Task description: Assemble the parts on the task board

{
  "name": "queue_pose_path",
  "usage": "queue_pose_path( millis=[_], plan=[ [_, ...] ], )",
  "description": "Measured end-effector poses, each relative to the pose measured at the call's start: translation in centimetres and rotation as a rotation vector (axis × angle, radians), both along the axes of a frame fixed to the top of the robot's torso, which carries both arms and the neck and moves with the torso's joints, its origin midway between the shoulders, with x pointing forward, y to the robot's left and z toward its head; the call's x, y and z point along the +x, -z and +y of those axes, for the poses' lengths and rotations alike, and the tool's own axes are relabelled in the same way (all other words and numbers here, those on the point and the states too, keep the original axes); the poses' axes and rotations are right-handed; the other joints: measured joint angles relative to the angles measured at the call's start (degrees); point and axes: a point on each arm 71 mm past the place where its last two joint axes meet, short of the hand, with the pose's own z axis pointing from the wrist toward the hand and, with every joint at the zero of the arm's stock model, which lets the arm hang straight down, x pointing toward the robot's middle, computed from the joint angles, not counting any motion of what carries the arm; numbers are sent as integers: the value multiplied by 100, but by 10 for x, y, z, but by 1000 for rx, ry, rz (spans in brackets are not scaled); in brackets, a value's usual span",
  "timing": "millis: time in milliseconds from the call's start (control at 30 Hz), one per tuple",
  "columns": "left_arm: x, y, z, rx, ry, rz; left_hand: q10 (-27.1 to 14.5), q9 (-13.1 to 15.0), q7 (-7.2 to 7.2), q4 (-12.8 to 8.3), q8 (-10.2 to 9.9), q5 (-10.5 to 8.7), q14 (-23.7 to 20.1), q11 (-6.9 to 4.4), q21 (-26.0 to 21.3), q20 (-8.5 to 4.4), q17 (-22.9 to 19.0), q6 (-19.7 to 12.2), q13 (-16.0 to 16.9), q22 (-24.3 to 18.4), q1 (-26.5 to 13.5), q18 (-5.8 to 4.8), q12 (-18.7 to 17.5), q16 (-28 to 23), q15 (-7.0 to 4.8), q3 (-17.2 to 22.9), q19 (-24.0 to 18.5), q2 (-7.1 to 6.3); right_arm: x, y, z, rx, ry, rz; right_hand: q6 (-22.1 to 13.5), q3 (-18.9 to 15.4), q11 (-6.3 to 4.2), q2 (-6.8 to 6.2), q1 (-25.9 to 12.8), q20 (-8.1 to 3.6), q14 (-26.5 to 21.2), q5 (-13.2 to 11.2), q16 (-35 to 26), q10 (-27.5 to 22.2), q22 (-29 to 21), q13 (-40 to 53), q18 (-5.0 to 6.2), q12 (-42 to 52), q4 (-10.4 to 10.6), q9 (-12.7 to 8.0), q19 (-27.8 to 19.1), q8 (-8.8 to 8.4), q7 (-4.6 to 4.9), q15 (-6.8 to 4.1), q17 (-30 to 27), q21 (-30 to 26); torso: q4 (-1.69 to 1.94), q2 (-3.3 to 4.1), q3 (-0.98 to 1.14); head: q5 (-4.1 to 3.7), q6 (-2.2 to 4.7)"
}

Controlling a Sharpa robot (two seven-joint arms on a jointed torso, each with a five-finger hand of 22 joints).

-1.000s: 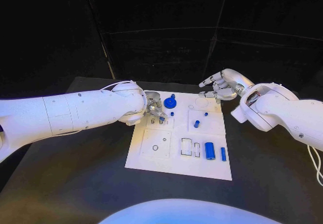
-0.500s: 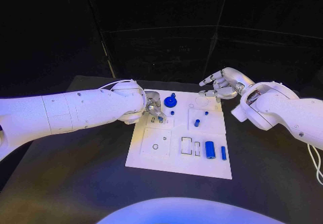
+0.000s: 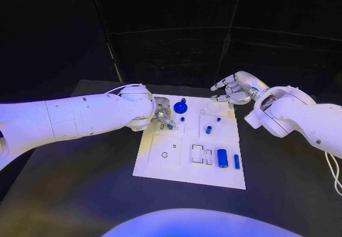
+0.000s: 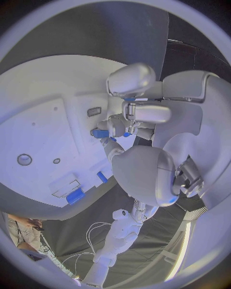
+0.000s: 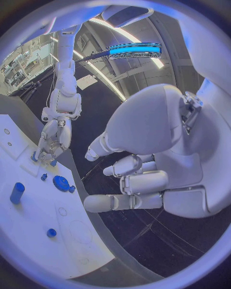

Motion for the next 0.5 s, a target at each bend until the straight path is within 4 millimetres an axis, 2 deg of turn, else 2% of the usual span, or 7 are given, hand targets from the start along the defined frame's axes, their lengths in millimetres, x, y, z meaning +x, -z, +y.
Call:
queue_pose_path(
  millis=[500],
  plan=[
    [0, 0, -1, 16, 6, 20, -1, -1, 10, -7, -18, 16, 0, 1, 0, 0, 0, -9, 1, 0, 10, 0, 0, 0, 0, 38, 0, 10, 0, 0, 1, -1, -2, 0, 0, 0, 0, 0, 0, 0, 0, -1, 0, 0, 0, -1, 0, 0, 0, 0, 0, 0, 0, 0, 0, 0, 0, -2, 3, 11, -5]
  ],
)
